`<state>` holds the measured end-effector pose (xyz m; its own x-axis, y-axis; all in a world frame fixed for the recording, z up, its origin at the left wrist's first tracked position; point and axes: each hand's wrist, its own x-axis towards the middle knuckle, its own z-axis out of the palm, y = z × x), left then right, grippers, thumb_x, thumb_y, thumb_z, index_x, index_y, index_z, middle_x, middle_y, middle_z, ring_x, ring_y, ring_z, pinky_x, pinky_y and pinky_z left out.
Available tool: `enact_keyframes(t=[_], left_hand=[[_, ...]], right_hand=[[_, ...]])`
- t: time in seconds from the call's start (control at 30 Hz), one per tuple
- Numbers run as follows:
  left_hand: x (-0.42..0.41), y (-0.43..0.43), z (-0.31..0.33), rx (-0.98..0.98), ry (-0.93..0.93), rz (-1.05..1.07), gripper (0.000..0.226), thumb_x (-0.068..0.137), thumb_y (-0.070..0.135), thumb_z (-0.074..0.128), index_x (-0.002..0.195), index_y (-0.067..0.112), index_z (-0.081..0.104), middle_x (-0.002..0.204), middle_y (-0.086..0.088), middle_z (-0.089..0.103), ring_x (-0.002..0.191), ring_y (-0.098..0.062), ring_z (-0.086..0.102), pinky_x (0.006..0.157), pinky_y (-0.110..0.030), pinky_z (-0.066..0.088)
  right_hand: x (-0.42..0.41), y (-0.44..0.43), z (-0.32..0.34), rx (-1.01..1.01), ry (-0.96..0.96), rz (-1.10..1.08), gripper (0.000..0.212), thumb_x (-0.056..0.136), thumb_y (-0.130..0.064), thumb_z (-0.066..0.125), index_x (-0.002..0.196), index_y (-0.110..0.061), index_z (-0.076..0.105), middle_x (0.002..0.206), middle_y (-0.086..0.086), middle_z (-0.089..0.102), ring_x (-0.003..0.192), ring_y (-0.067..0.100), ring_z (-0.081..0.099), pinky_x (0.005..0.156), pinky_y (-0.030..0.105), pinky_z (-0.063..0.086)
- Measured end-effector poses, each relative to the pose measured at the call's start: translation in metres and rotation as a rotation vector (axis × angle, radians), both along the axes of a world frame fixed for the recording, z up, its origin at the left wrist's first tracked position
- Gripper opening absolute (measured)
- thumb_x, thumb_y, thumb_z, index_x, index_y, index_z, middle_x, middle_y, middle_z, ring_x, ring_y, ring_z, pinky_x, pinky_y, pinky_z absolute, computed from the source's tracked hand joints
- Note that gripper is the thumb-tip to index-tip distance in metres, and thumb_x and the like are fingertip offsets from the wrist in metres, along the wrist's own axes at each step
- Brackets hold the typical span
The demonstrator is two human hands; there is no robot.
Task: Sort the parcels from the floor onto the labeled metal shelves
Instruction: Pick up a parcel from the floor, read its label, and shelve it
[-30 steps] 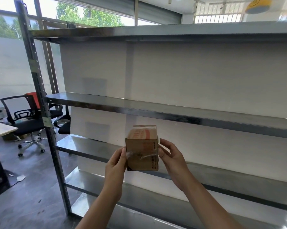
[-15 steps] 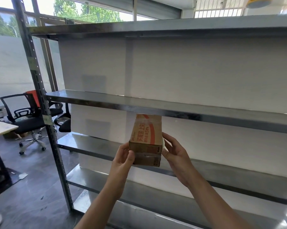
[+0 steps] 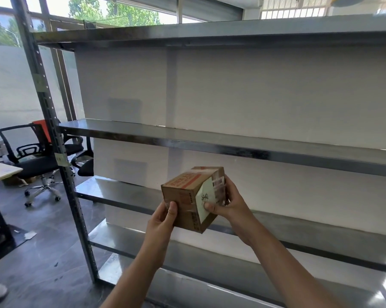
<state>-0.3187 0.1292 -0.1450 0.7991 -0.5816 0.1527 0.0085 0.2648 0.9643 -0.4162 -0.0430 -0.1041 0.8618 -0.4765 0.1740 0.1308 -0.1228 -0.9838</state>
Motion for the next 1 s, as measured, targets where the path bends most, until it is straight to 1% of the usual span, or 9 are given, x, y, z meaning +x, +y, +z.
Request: enact_keyframes(t=[0.2,0.3,0.37,0.47,0.53,0.73,0.8,0.87,1.0], left_hand=[[0.001,-0.006,0.001,0.024,-0.03,0.123,0.04,0.092,0.045,0.053,0.127,0.027,0.061,0.113,0.0,0.076,0.113,-0.019,0.068,0.103,-0.045,0.051],[0.003,-0.011,0.002,0.0,-0.033,0.213,0.033,0.098,0.034,0.054,0.13,0.031,0.049,0.112,-0.007,0.073,0.108,-0.023,0.069,0.085,-0.032,0.056],[0.004,-0.012,0.004,-0.026,0.001,0.265,0.031,0.098,0.031,0.056,0.124,0.032,0.041,0.115,-0.014,0.066,0.107,-0.03,0.067,0.086,-0.04,0.058],[0.005,-0.014,0.004,-0.01,-0.028,0.295,0.012,0.099,0.031,0.053,0.109,0.028,0.047,0.11,-0.014,0.064,0.105,-0.032,0.066,0.074,-0.033,0.06],[0.006,-0.014,0.003,-0.016,-0.044,0.305,0.011,0.097,0.038,0.052,0.104,0.03,0.052,0.111,-0.013,0.065,0.105,-0.033,0.066,0.07,-0.031,0.058],[0.005,-0.009,0.004,-0.089,-0.008,0.259,0.038,0.089,0.057,0.048,0.119,0.033,0.049,0.122,-0.011,0.065,0.112,-0.031,0.065,0.094,-0.049,0.057],[0.008,-0.007,0.005,-0.079,-0.01,0.242,0.044,0.087,0.059,0.048,0.122,0.032,0.047,0.122,-0.009,0.065,0.113,-0.029,0.065,0.096,-0.047,0.056],[0.011,-0.004,0.008,-0.058,-0.02,0.232,0.046,0.087,0.06,0.047,0.123,0.031,0.046,0.122,-0.008,0.066,0.113,-0.029,0.065,0.092,-0.041,0.057],[0.017,0.006,0.012,-0.05,-0.027,0.296,0.047,0.087,0.057,0.048,0.122,0.025,0.052,0.119,-0.008,0.069,0.112,-0.027,0.065,0.08,-0.025,0.051]], right_hand=[[0.0,-0.003,-0.005,0.022,0.02,-0.114,0.065,0.082,-0.012,0.079,0.136,-0.03,0.048,0.121,-0.008,0.065,0.115,0.01,0.061,0.071,0.018,0.06],[0.0,-0.003,-0.007,0.019,0.043,-0.18,0.059,0.084,-0.01,0.077,0.132,-0.03,0.05,0.117,-0.01,0.063,0.108,0.009,0.06,0.064,0.016,0.057],[-0.001,-0.001,-0.009,0.018,0.055,-0.209,0.058,0.084,-0.011,0.078,0.131,-0.03,0.05,0.117,-0.01,0.06,0.104,0.008,0.058,0.065,0.015,0.055],[-0.004,-0.001,-0.011,0.032,0.048,-0.228,0.056,0.083,-0.013,0.079,0.128,-0.028,0.052,0.114,-0.011,0.062,0.099,0.004,0.06,0.06,0.013,0.053],[-0.005,0.0,-0.011,0.065,0.026,-0.229,0.052,0.082,-0.013,0.079,0.126,-0.024,0.054,0.111,-0.009,0.065,0.094,0.003,0.064,0.056,0.012,0.054],[0.002,0.008,-0.005,0.077,-0.024,-0.237,0.045,0.085,-0.022,0.078,0.126,-0.023,0.06,0.114,0.001,0.071,0.091,0.008,0.073,0.066,0.015,0.057],[0.005,0.012,-0.002,0.092,-0.005,-0.25,0.039,0.091,-0.034,0.07,0.127,-0.023,0.061,0.117,0.0,0.068,0.097,0.008,0.069,0.068,0.015,0.054],[0.009,0.016,-0.001,0.143,0.026,-0.265,0.033,0.098,-0.043,0.055,0.124,-0.024,0.062,0.12,0.0,0.062,0.102,0.007,0.063,0.08,0.018,0.047],[0.019,0.022,-0.006,0.196,0.072,-0.277,0.035,0.103,-0.042,0.046,0.122,-0.018,0.063,0.119,0.006,0.065,0.108,0.015,0.063,0.085,0.025,0.051]])
